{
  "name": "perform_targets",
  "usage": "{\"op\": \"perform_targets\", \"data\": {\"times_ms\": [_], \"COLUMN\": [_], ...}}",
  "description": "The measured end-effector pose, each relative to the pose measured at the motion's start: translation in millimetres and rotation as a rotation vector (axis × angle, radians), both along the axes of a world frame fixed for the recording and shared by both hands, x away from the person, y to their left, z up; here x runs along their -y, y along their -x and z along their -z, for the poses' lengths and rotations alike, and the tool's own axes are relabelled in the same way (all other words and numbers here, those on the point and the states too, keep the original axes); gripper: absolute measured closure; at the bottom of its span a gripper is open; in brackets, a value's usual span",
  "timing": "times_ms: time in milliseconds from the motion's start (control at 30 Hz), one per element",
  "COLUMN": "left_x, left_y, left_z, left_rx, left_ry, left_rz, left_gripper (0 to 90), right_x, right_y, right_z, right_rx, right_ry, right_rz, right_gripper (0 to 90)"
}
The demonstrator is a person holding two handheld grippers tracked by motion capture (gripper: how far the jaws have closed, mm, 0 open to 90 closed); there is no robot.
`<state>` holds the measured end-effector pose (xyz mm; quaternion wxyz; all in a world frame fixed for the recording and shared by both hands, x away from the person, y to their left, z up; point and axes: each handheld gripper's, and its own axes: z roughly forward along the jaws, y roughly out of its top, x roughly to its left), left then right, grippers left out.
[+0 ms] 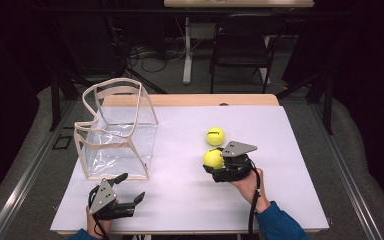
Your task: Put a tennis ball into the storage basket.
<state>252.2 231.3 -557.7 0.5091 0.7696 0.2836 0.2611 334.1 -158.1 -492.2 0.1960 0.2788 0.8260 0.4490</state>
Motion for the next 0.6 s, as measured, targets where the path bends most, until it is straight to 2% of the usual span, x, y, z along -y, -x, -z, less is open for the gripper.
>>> {"op": "perform_targets", "data": {"times_ms": [600], "left_x": [0.1], "left_y": [0.4], "left_z": [0.0], "left_rx": [0.001], "left_ry": [0.003], "left_rz": [-0.002], "left_gripper": [16.1], "right_x": [-9.3], "right_y": [-7.7], "right_z": [-5.1], "right_rx": [0.001], "right_ry": [-0.014], "right_rz": [-0.02], "right_gripper": [25.6]}}
